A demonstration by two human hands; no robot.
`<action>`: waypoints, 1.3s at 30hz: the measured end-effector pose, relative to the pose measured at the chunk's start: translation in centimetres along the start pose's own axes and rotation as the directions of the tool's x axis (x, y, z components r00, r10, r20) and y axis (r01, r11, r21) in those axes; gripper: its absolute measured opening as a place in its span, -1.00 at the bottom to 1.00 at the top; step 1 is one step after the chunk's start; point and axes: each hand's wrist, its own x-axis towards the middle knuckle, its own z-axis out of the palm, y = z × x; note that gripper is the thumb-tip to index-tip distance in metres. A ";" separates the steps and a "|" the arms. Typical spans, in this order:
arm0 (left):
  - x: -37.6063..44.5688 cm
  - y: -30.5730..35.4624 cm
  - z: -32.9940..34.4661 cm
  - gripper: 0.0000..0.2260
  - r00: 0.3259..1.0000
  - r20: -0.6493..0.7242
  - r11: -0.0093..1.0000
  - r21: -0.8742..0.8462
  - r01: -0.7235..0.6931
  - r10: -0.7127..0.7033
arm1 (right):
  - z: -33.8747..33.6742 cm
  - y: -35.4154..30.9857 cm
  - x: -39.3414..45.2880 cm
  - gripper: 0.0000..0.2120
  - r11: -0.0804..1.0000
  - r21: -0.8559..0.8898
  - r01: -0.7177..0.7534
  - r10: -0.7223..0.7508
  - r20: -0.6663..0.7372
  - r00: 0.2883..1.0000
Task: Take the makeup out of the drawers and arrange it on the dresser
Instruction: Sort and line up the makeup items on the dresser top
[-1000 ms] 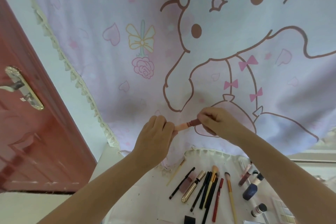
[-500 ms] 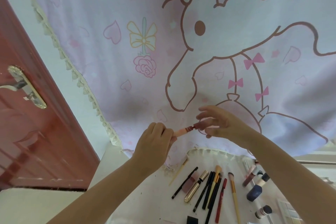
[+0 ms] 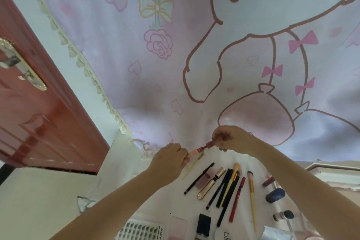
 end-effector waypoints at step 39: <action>-1.1 0.2 15.0 -0.63 0.921 0.226 0.944 -0.013 0.330 -0.319 | 8.5 12.8 10.6 -0.67 0.743 -0.647 0.171 -0.031 0.222 0.975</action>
